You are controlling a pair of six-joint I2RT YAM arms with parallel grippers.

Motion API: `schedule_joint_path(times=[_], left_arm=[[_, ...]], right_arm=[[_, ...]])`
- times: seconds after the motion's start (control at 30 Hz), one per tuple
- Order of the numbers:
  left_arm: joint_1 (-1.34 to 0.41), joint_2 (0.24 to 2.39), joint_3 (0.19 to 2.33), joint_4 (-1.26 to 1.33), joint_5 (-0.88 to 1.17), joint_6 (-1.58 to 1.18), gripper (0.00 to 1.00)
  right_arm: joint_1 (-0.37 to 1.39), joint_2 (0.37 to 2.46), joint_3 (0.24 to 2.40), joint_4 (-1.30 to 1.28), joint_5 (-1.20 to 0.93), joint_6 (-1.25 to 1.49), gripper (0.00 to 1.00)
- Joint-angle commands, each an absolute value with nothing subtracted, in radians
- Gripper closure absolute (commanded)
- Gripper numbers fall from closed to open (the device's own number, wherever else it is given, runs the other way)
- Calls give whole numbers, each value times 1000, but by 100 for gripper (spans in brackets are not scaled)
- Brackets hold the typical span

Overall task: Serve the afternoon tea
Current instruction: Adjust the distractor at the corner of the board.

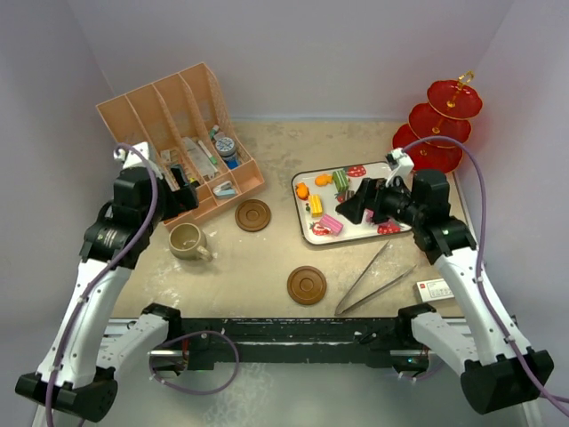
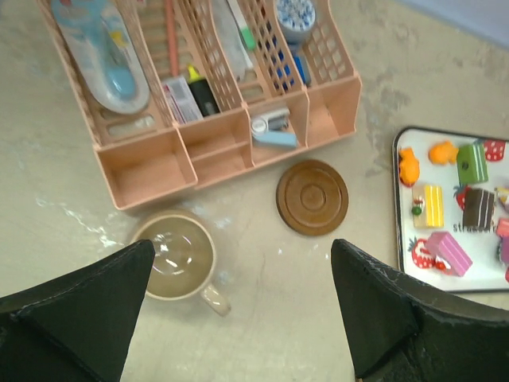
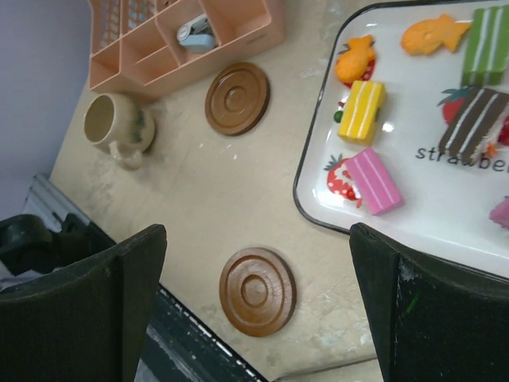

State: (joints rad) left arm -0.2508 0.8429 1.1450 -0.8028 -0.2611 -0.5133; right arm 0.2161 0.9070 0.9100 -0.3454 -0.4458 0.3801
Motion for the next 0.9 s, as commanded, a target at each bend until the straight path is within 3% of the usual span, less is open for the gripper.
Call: schedule_joint_path(times=[0.0, 0.37, 0.87], left_arm=[[-236, 899, 1119, -784, -117, -573, 10], [-215, 1126, 1111, -726, -181, -581, 8], [15, 1424, 1058, -530, -137, -587, 8]], right_arm=[[209, 948, 901, -270, -620, 414, 1], [206, 1088, 995, -201, -683, 430, 1], [204, 1172, 1042, -217, -683, 394, 1]])
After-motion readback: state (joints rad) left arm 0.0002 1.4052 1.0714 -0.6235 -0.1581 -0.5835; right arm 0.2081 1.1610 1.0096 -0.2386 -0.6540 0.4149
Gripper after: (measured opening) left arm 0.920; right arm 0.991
